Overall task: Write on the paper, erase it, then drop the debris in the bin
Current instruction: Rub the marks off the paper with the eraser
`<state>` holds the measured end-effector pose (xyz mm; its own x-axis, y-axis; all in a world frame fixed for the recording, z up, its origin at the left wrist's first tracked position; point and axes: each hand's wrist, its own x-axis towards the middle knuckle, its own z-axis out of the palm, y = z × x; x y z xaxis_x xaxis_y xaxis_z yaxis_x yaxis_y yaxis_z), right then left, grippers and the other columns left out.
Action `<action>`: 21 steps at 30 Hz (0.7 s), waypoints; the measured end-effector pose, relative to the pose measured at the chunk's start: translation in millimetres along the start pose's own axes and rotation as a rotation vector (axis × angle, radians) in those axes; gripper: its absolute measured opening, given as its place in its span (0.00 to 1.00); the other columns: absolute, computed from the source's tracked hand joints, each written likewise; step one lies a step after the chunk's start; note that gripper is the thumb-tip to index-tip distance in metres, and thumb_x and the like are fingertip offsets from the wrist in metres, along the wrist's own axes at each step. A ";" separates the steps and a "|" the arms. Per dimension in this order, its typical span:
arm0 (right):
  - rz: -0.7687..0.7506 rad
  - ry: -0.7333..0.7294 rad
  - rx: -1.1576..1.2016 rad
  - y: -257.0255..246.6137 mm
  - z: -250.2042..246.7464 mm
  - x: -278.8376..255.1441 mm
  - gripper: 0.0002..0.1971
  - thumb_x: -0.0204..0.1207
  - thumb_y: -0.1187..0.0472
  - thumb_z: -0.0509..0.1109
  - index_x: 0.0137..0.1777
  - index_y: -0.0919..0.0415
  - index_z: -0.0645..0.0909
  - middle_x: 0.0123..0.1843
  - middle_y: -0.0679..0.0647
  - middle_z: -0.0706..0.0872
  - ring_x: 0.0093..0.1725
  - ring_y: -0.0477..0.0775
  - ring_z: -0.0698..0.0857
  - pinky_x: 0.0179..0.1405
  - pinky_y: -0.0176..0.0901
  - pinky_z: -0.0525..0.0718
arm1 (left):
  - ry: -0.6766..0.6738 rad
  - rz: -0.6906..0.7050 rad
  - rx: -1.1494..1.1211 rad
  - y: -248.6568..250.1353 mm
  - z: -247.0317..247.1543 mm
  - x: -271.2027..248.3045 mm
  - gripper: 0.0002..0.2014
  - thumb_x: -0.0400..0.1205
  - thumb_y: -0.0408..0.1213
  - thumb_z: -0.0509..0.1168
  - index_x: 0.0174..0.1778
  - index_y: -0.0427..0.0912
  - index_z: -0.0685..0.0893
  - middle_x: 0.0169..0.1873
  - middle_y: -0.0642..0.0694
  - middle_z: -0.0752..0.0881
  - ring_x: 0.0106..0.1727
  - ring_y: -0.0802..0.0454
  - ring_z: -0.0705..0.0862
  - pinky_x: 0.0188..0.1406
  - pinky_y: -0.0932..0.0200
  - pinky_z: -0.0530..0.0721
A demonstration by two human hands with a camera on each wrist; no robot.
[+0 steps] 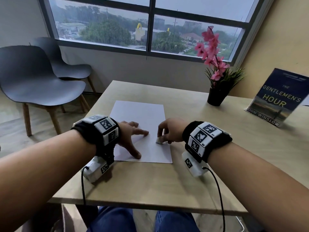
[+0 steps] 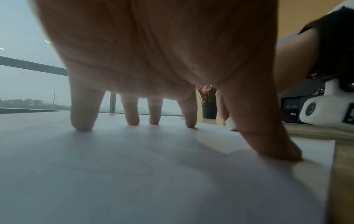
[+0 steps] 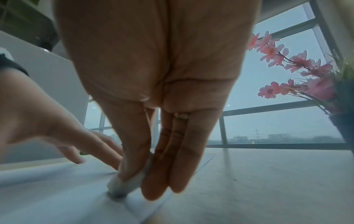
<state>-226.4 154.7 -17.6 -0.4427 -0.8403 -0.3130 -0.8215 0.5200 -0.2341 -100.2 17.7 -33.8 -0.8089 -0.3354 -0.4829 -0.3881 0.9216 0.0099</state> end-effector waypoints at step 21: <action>-0.028 -0.160 0.024 10.9 2.5 -3.9 0.09 0.75 0.54 0.74 0.52 0.56 0.83 0.45 0.54 0.91 0.35 0.47 0.84 0.45 0.42 0.83 | -0.007 0.006 0.005 -0.4 0.2 1.6 0.50 0.66 0.69 0.70 0.79 0.73 0.48 0.84 0.56 0.44 0.85 0.46 0.47 0.82 0.41 0.56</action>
<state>-232.7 164.0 -21.2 -0.3552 -0.8205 -0.4479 -0.8232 0.5016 -0.2661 -101.2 16.9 -34.7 -0.8081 -0.3280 -0.4892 -0.3806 0.9247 0.0087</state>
